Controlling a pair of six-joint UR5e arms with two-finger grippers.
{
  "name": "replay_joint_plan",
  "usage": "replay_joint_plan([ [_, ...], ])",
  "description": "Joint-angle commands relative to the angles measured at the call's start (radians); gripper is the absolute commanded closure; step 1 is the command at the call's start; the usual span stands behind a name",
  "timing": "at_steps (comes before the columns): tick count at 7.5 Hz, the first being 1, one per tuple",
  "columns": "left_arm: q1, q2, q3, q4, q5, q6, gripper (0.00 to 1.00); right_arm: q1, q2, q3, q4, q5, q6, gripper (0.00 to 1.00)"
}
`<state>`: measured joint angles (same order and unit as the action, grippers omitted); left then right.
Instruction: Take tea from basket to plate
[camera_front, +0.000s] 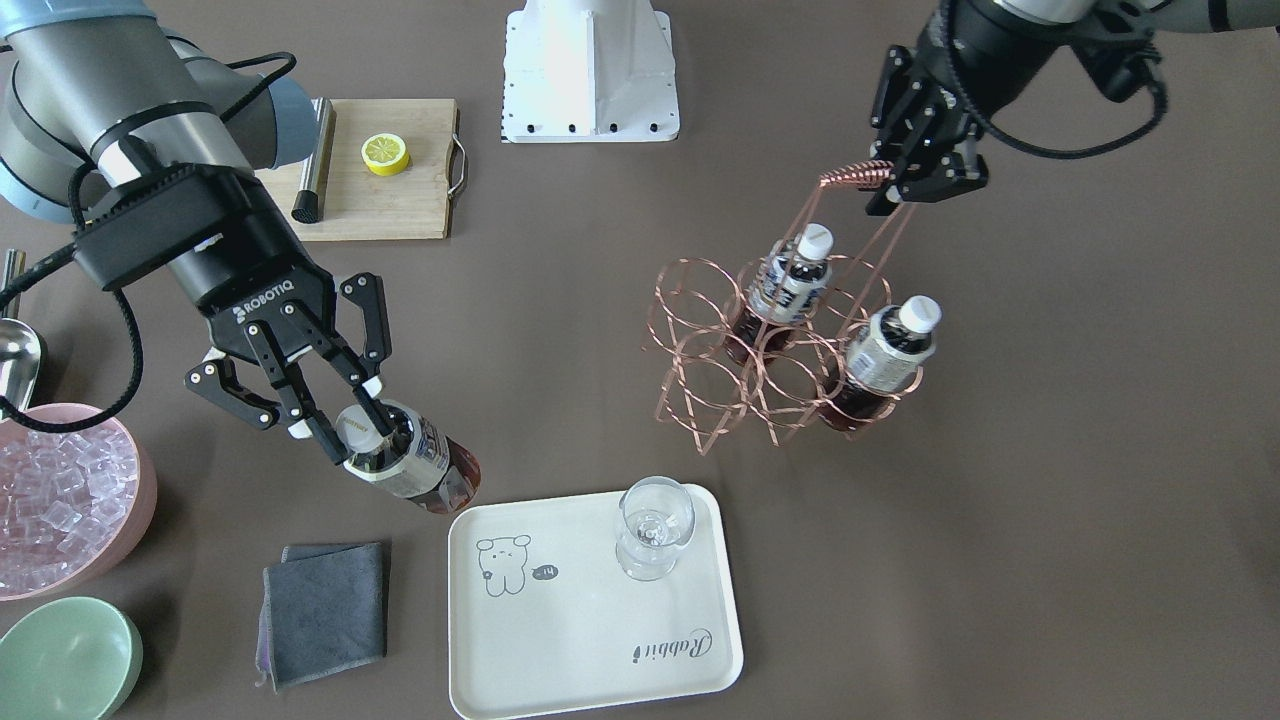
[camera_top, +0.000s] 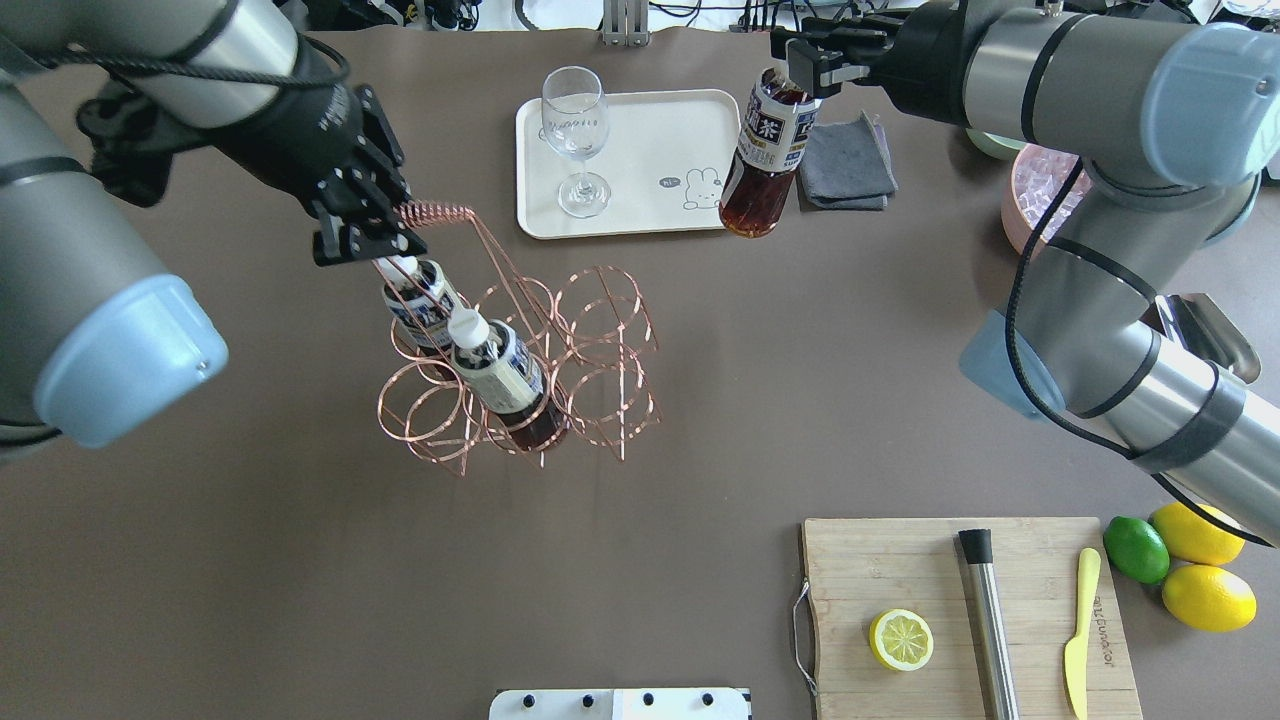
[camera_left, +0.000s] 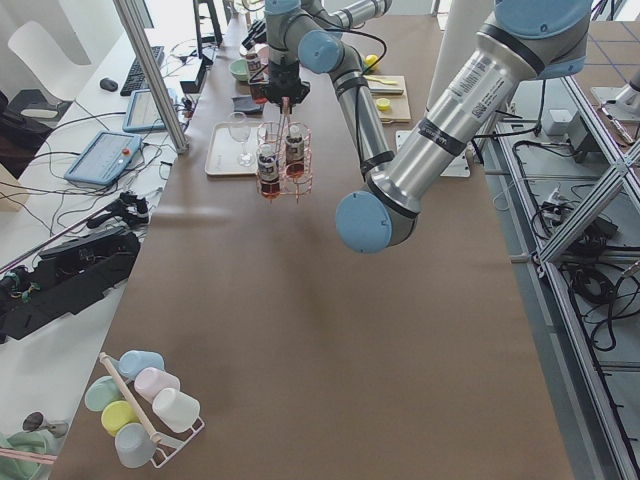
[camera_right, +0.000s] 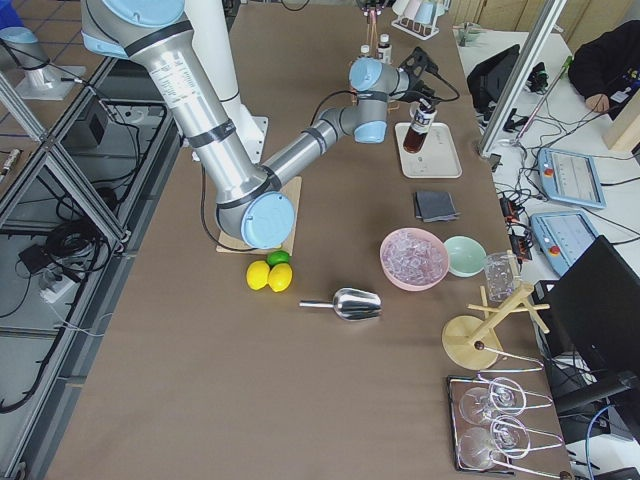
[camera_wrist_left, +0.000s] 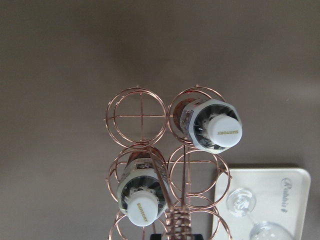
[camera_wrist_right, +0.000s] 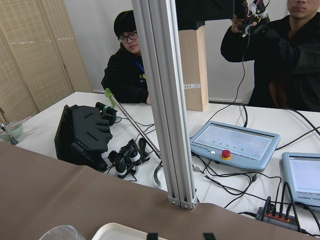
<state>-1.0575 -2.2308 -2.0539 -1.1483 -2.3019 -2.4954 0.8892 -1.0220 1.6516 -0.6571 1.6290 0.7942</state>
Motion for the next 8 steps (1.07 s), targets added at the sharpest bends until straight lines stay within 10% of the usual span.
replay_joint_plan([
  [1, -0.174, 0.059, 0.087, 0.035, -0.014, 0.249, 1.0, 0.033, 0.147, -0.215, 0.004, -0.023, 0.033, 1.0],
  [6, -0.378, 0.028, 0.446, 0.006, -0.06, 0.715, 1.0, -0.057, 0.293, -0.443, 0.007, -0.18, 0.033, 1.0],
  [8, -0.423, 0.023, 0.639, -0.197, -0.068, 0.744, 1.0, -0.131, 0.289, -0.441, 0.007, -0.272, 0.033, 1.0],
])
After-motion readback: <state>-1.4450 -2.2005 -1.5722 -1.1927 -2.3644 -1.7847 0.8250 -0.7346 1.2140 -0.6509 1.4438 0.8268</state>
